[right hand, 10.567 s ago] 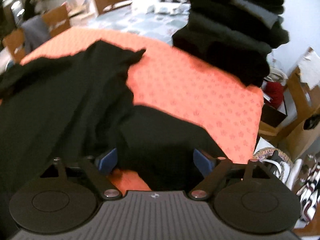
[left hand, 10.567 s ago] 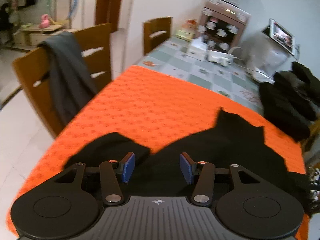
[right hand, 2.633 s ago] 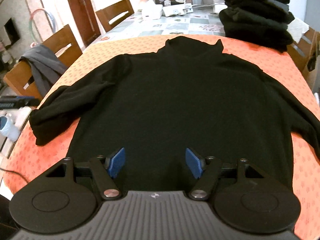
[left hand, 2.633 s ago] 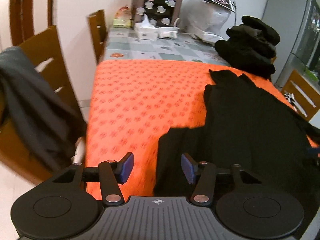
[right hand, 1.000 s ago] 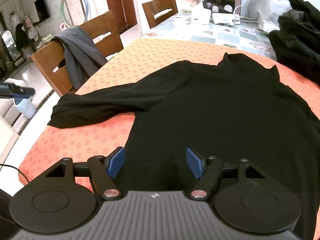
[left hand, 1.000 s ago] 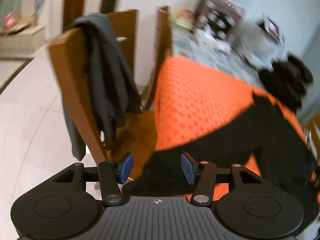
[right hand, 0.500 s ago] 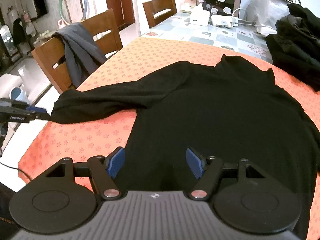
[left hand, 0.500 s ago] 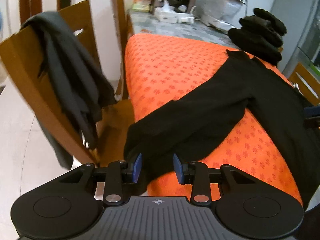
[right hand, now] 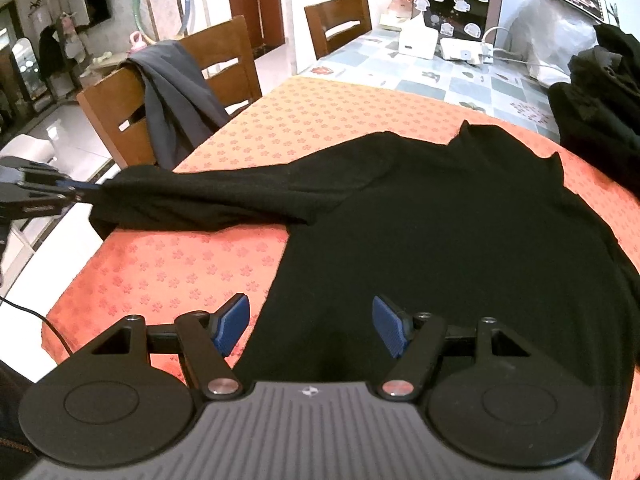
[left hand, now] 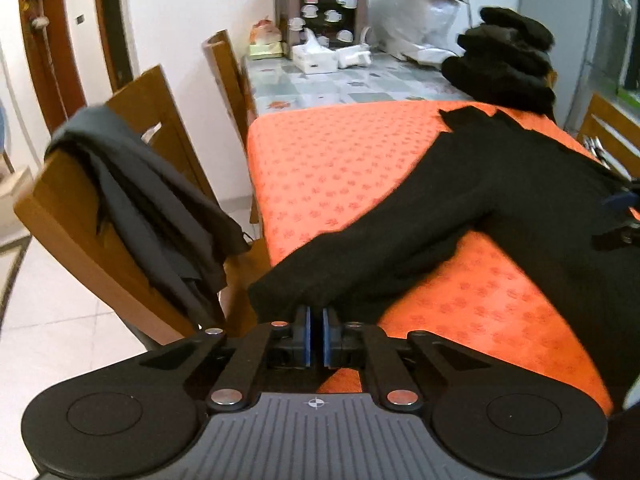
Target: Fold clothes
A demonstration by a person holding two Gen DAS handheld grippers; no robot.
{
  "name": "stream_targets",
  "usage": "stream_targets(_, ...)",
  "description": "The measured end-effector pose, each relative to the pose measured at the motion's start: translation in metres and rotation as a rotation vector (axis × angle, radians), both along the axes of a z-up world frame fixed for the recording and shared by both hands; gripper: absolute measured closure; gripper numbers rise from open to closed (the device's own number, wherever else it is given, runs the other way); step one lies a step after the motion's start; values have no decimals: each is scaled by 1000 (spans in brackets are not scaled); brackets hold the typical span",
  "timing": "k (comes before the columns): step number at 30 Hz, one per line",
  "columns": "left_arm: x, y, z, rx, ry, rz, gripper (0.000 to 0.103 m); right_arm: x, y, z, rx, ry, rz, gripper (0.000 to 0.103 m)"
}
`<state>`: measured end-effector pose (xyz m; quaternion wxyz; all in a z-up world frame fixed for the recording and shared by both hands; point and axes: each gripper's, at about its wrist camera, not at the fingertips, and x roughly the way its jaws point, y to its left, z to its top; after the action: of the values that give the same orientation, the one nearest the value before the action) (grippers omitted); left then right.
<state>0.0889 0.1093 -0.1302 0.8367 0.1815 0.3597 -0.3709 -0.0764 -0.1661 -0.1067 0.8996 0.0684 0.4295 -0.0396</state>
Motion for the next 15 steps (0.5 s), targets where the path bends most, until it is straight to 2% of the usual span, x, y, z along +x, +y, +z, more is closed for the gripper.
stream_targets(3, -20, -14, 6, 83, -14, -29, 95, 5, 1, 0, 11, -7, 20, 29)
stream_targets(7, -44, -32, -25, 227, 29, -69, 94, 15, 4, -6, 41, -7, 47, 29)
stream_targets(9, -51, -32, -32, 241, 56, -59, 93, 20, 8, -8, 43, -3, 73, 29)
stream_targets(15, -56, -7, -37, 165, 194, -28, 89, 32, 17, -10, 51, -1, 135, 29)
